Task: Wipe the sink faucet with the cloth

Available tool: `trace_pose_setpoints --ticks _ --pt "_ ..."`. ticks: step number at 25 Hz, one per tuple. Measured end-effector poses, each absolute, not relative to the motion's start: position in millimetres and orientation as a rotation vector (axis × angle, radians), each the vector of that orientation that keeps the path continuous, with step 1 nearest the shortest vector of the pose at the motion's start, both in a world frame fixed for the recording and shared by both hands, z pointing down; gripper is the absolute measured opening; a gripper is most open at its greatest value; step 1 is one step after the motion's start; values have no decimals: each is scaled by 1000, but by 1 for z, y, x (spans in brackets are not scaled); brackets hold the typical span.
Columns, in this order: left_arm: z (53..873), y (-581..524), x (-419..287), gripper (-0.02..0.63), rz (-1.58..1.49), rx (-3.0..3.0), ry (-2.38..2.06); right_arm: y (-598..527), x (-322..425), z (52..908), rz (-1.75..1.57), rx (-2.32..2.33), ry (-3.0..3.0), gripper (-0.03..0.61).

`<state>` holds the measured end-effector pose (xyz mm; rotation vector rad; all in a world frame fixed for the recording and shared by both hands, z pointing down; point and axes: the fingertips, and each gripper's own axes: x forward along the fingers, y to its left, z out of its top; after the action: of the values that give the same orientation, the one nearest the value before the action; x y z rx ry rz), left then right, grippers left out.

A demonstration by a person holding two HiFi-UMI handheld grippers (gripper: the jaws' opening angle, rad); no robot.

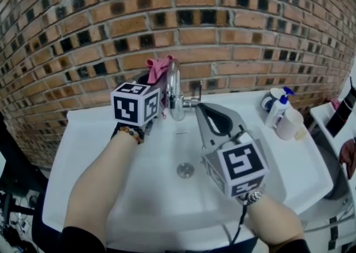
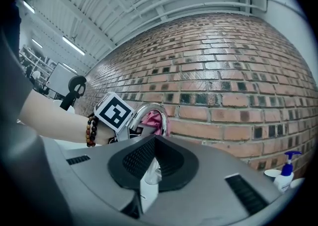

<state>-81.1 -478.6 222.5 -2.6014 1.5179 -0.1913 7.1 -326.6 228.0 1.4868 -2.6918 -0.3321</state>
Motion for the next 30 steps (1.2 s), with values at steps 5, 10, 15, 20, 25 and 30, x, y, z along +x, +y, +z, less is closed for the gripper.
trace_pose_setpoints --ticks 5,10,15,20,25,30 --pt "246 -481 -82 94 -257 -2621 1525 -328 9 229 -325 1493 -2691 11" --pt "262 -480 -81 94 -300 -2626 1529 -328 8 231 -327 1491 -2688 11" --pt "274 -477 -82 94 -344 -2605 1526 -327 7 232 -319 1479 -2683 11" --pt "277 -469 -80 94 -424 -2509 1502 -329 9 232 -353 1493 -2692 11" --pt "285 -460 -83 94 -458 -2503 1489 -327 9 237 -319 1489 -2679 11" --pt "298 -454 -85 94 -474 -2514 1499 -326 7 238 -327 1483 -2688 11"
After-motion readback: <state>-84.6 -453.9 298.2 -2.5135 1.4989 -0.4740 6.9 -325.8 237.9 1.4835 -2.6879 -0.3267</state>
